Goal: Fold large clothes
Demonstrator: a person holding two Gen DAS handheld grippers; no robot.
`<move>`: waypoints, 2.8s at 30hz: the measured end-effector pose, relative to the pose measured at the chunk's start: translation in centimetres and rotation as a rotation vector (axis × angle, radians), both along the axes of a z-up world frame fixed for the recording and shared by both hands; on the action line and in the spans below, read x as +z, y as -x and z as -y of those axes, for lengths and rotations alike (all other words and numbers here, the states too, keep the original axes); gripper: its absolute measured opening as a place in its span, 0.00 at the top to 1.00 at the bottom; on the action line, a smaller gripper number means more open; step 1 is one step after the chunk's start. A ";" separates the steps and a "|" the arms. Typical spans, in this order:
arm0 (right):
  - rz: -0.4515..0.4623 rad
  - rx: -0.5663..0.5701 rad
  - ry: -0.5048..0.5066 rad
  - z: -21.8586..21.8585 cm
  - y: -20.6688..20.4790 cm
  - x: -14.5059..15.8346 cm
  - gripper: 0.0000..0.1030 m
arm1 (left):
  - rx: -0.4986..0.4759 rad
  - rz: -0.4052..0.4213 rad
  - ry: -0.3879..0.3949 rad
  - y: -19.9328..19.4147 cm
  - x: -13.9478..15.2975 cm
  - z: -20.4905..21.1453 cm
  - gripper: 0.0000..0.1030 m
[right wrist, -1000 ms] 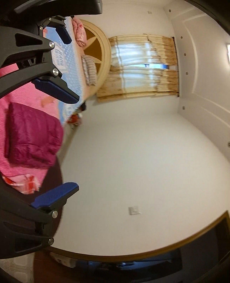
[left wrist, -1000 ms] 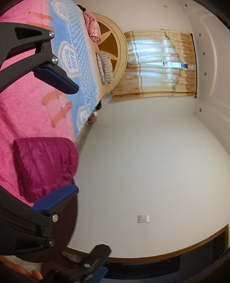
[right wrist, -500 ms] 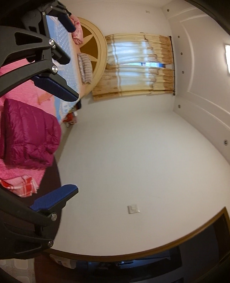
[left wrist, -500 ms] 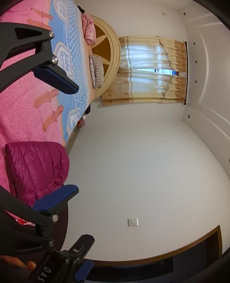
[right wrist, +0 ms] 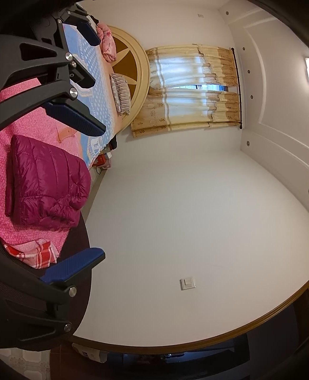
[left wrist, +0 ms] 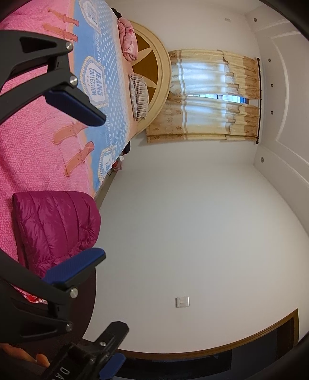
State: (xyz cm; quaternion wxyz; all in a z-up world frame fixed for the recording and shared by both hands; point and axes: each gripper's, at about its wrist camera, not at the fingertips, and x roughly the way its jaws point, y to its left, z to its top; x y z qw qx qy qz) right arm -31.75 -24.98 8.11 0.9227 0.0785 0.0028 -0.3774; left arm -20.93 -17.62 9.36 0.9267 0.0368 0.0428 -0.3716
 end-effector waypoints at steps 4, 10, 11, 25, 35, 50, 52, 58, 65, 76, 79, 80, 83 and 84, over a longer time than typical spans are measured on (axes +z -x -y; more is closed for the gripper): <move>-0.003 0.001 -0.009 0.0 0.0 0.0 0.08 | 0.003 -0.005 0.000 0.0 0.0 0.0 0.00; 0.002 -0.001 -0.010 0.3 -0.3 0.2 0.08 | 0.000 0.000 0.002 0.0 0.2 -0.1 0.00; 0.001 -0.002 -0.008 0.3 -0.3 0.1 0.08 | 0.001 0.000 0.002 0.0 0.2 -0.1 0.00; -0.002 0.000 -0.010 0.3 -0.2 0.0 0.08 | -0.001 0.000 0.003 0.0 0.4 -0.2 0.00; 0.000 -0.005 -0.005 0.3 -0.1 -0.1 0.07 | -0.005 -0.016 -0.006 -0.2 0.5 -0.1 0.00; -0.008 -0.009 -0.011 0.6 -0.2 -0.2 0.07 | 0.021 -0.008 -0.037 -0.4 0.6 0.3 0.00; -0.007 -0.009 -0.014 0.7 -0.2 -0.1 0.07 | 0.019 -0.007 -0.038 -0.4 0.6 0.4 0.00; -0.006 -0.012 -0.012 0.8 -0.2 -0.1 0.07 | 0.010 -0.014 -0.036 -0.4 0.6 0.5 0.00; -0.018 -0.015 -0.021 0.9 -0.5 -0.4 0.07 | 0.079 0.025 -0.055 -0.6 0.5 1.1 0.00; -0.025 -0.013 -0.030 1.8 -1.0 -0.2 0.07 | 0.030 -0.086 -0.137 -2.0 -0.3 2.6 0.00; -0.032 -0.011 -0.032 1.9 -1.2 -0.2 0.07 | 0.016 -0.110 -0.137 -2.3 -0.3 2.4 0.00; -0.034 -0.010 -0.032 1.8 -1.3 -0.2 0.07 | 0.016 -0.113 -0.133 -2.3 -0.3 2.3 0.00; -0.038 -0.009 -0.036 1.9 -1.4 -0.4 0.07 | 0.021 -0.104 -0.120 -2.2 -0.3 1.9 0.00; -0.039 -0.008 -0.037 1.9 -1.5 -0.4 0.07 | 0.024 -0.094 -0.115 -2.1 -0.3 1.8 0.00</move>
